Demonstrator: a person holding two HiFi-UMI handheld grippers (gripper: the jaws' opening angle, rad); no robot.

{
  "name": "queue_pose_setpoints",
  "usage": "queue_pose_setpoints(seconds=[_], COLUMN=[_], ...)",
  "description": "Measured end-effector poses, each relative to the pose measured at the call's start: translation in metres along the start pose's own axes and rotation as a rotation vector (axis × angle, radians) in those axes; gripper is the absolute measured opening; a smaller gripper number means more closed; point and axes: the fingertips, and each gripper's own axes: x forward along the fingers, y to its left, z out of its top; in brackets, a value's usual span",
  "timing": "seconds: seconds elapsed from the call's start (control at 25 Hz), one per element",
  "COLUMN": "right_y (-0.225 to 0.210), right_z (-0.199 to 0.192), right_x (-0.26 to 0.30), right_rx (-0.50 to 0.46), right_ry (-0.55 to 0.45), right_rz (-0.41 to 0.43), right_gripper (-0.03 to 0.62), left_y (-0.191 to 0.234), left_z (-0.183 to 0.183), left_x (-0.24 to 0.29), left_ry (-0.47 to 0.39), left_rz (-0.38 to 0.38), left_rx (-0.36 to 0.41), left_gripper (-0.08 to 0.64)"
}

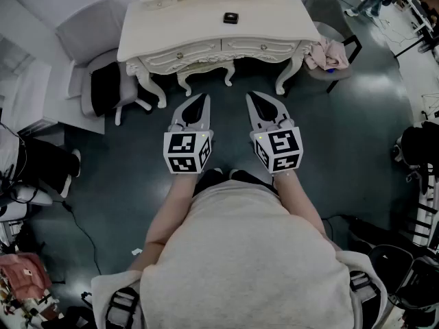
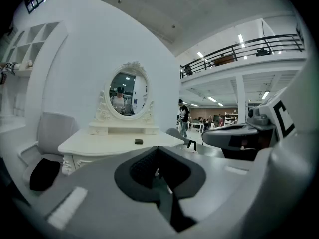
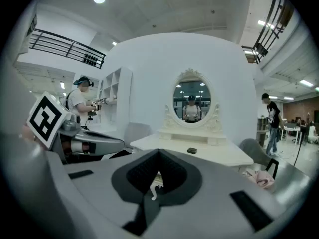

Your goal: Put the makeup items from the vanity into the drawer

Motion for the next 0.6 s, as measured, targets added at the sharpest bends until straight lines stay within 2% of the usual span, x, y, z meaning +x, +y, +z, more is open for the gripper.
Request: queue_pose_setpoints(seconds=[0.12, 0.32, 0.44, 0.6], right_y=[-0.002, 0.014, 0.017, 0.011], right_z=[-0.004, -0.009, -0.010, -0.007], right_x=[0.005, 0.009, 0.009, 0.010], right_rx=[-0.020, -0.013, 0.004, 0.059], right_ry=[0.020, 0.027, 0.029, -0.008], right_rz=[0.009, 0.062, 0.082, 0.062], right_gripper=[0.008, 0.008, 0.008, 0.008], left_y=[-0.001, -0.011, -0.018, -0.023], left_z=[-0.001, -0.005, -0.006, -0.013], left_x=[0.004, 0.003, 0.004, 0.006], left_ry=[0.008, 0.020, 0.021, 0.036], left_rz=[-0.006, -0.037, -0.051, -0.063], left_rx=[-0.024, -0.014, -0.015, -0.012], left_gripper=[0.009, 0.009, 0.009, 0.009])
